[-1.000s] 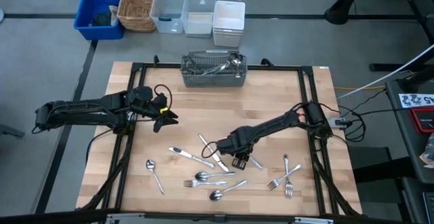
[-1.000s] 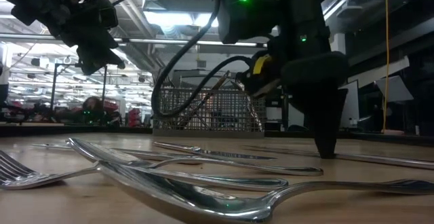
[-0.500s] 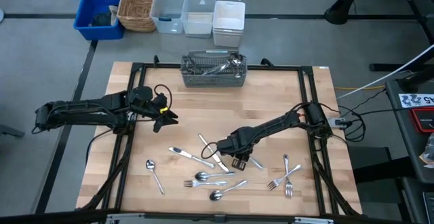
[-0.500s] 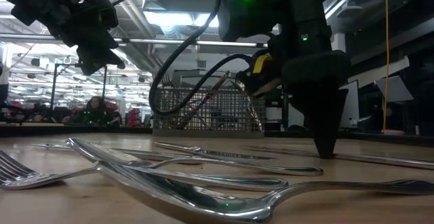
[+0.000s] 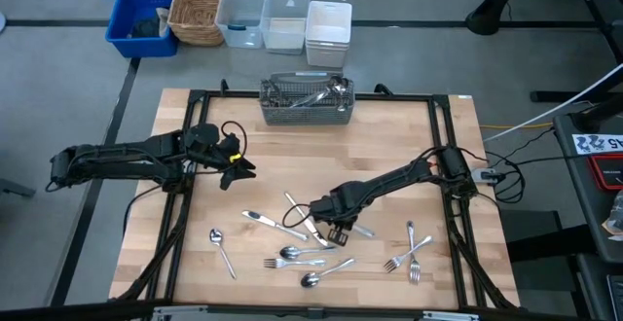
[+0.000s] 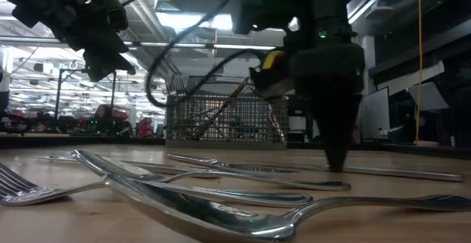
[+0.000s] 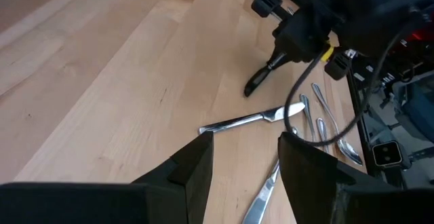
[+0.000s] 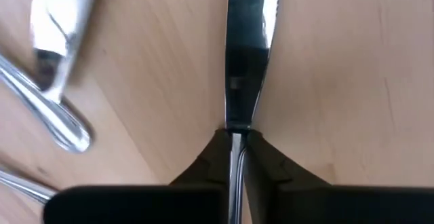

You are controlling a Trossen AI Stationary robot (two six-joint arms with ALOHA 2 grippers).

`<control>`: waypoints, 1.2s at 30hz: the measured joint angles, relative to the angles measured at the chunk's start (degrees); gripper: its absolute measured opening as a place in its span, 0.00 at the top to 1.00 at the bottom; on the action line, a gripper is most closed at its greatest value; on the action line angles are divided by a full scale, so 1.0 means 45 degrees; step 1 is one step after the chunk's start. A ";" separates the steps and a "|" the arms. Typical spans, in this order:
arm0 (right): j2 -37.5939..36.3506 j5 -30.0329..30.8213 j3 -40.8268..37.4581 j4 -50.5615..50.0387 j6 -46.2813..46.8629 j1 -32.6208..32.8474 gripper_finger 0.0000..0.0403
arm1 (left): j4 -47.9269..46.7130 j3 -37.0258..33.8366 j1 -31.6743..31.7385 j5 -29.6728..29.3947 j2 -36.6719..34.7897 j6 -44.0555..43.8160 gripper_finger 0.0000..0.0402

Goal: Sort silverware
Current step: Put the silver knife into the dishwasher utensil holder

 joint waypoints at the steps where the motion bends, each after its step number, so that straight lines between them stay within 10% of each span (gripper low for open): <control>1: 0.0000 -0.0004 0.0023 0.0221 0.0005 -0.0018 0.94 | -0.0001 0.0000 -0.0002 0.0003 0.0000 -0.0001 0.62; 36: 0.0115 0.0904 0.0053 0.5346 0.0277 -0.3366 0.92 | 0.1812 0.0005 0.0000 -0.0289 0.0000 -0.1039 0.62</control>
